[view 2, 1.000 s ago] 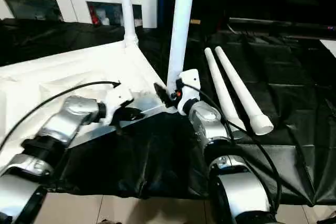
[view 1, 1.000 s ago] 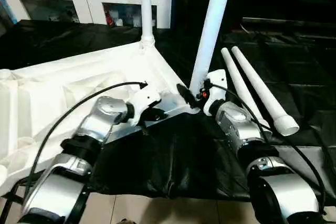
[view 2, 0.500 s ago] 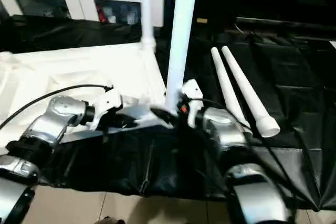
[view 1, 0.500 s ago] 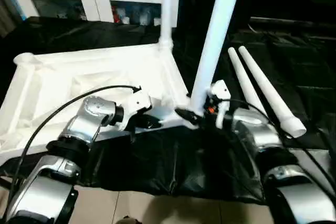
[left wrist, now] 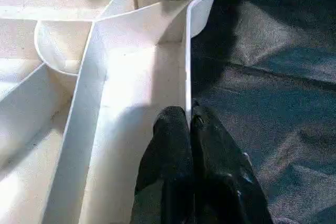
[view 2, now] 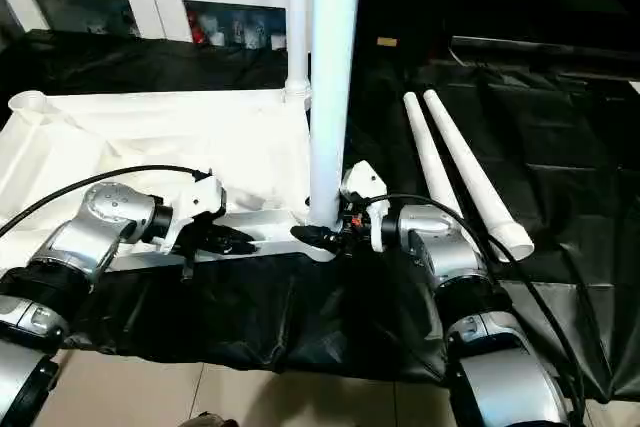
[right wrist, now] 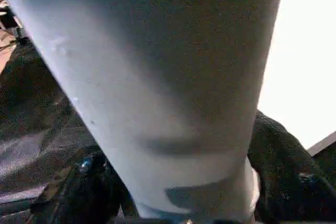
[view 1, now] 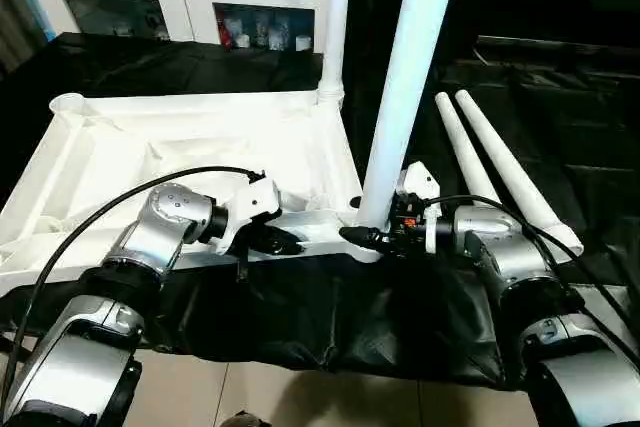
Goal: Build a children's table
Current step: Rotate leg to tighten
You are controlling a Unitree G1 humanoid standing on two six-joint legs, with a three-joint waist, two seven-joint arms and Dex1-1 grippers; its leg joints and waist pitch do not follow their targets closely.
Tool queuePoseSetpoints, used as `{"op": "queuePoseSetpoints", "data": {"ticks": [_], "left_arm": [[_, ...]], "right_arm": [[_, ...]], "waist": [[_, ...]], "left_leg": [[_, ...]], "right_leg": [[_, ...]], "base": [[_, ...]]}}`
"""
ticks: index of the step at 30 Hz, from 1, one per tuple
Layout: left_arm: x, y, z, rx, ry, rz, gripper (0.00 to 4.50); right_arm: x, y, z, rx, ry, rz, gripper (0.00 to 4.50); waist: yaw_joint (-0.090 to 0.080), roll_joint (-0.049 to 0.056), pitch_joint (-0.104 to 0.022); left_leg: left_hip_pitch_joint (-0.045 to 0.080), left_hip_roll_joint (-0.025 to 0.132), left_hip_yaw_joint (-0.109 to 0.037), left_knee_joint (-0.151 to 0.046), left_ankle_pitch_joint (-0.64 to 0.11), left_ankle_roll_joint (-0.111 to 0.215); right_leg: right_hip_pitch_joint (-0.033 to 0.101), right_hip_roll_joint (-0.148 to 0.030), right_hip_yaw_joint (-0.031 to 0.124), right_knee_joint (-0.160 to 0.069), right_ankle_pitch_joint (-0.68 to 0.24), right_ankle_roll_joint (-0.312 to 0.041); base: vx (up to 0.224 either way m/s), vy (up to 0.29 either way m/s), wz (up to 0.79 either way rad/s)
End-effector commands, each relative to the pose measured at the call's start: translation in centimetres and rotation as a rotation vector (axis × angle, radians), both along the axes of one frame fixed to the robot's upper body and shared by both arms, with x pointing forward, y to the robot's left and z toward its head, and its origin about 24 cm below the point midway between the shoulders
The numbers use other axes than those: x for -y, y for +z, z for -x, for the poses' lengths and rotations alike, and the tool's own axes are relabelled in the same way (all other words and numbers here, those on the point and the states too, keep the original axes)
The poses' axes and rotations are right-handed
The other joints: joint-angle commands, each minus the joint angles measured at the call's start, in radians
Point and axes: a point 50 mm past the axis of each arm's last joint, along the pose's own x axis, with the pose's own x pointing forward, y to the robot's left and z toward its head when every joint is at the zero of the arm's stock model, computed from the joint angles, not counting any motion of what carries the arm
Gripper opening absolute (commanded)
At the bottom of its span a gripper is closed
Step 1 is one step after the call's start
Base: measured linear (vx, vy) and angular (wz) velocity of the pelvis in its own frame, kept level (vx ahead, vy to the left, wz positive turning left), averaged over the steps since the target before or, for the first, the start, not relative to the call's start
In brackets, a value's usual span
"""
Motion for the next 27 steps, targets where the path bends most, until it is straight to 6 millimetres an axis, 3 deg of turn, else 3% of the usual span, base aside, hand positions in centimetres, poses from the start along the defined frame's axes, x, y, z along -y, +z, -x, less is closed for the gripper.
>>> {"op": "queuePoseSetpoints", "data": {"ticks": [1,8,15,19,24,27], "left_arm": [[0.8,-0.4,0.2,-0.023,-0.047,-0.012,0.00],[0.5,-0.4,0.2,-0.036,-0.040,-0.006,0.00],[0.5,-0.2,0.1,-0.051,-0.036,0.015,0.00],[0.3,-0.1,0.1,-0.054,-0.036,0.015,0.00],[0.4,-0.2,0.0,-0.058,-0.022,0.015,0.00],[1.0,-0.6,-0.6,-0.035,0.070,-0.002,0.00]], "right_arm": [[-0.9,-1.0,0.8,-0.049,0.065,0.028,2.73],[-0.9,-1.8,1.2,-0.103,0.032,-0.020,2.70],[-0.4,-3.5,1.5,-0.189,-0.115,-0.083,2.70],[-0.4,-4.3,1.8,-0.202,-0.144,-0.063,2.70],[-0.6,-4.6,1.6,-0.189,-0.198,-0.044,2.70],[-0.8,-4.9,0.9,-0.157,-0.330,-0.006,2.70]], "waist": [[0.004,0.002,-0.060],[0.007,0.005,-0.062],[0.004,0.012,-0.061],[0.001,0.019,-0.058],[-0.005,0.018,-0.057],[-0.009,0.015,-0.052]], "left_leg": [[0.018,0.070,-0.028,-0.060,-0.145,0.055],[0.018,0.068,-0.028,-0.056,-0.124,0.071],[0.017,0.069,-0.029,-0.059,-0.152,0.048],[0.020,0.069,-0.032,-0.065,-0.207,0.021],[0.021,0.070,-0.033,-0.069,-0.237,0.002],[0.027,0.068,-0.034,-0.073,-0.276,-0.017]], "right_leg": [[0.049,-0.085,0.047,-0.054,-0.025,-0.281],[0.051,-0.085,0.046,-0.050,0.014,-0.289],[0.051,-0.085,0.045,-0.051,0.001,-0.298],[0.050,-0.086,0.046,-0.059,-0.067,-0.290],[0.050,-0.087,0.047,-0.062,-0.096,-0.285],[0.044,-0.089,0.050,-0.071,-0.177,-0.271]], "base": [[0.000,0.000,0.00],[0.000,0.000,0.00],[0.000,0.000,0.00],[0.000,0.000,0.00],[0.000,0.000,0.00],[0.000,0.000,0.00]]}}
